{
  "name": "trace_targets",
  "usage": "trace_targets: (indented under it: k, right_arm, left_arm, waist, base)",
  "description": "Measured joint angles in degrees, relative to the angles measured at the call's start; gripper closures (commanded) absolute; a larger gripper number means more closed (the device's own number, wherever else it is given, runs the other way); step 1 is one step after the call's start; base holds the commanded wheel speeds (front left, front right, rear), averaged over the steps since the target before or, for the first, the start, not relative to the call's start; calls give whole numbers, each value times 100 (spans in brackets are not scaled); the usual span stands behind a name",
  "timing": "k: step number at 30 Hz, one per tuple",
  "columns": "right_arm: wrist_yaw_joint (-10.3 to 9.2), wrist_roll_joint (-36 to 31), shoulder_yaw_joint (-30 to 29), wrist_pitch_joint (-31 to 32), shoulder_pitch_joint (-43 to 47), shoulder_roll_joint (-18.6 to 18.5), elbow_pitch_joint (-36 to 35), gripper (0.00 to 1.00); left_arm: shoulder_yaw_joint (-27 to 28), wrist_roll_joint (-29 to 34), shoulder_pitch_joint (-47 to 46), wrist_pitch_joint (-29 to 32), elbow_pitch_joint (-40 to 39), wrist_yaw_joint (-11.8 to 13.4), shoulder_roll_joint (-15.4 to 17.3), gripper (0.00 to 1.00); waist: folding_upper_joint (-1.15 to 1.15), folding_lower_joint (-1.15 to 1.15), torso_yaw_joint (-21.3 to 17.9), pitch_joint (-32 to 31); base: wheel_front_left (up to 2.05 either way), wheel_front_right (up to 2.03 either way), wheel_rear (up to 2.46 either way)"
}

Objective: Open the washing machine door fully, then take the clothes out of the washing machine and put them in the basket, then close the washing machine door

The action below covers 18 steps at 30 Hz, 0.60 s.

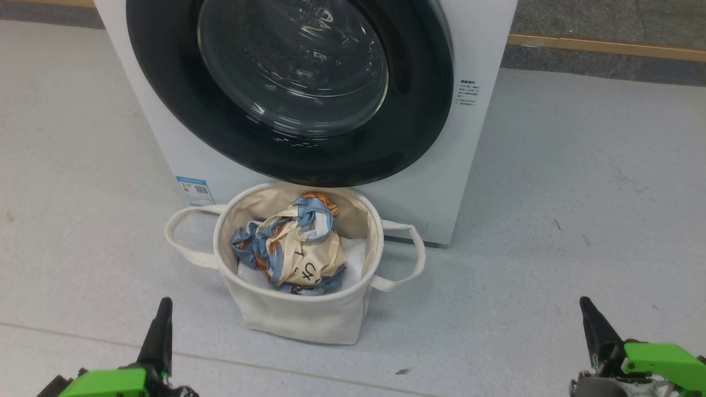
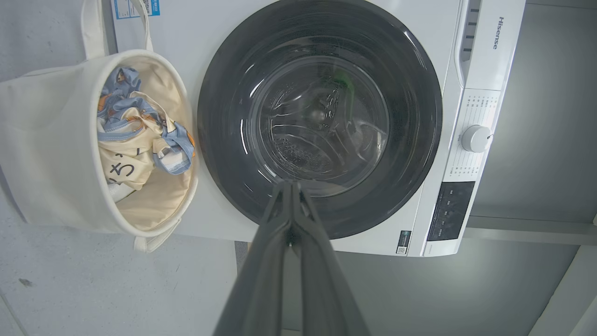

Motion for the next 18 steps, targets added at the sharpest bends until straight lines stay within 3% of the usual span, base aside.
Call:
trace_targets:
  k: [18]
  right_arm:
    - [0, 0, 0, 0, 0, 0, 0, 100]
  left_arm:
    - [0, 0, 0, 0, 0, 0, 0, 100]
  waist:
    - [0, 0, 0, 0]
  base:
    - [0, 0, 0]
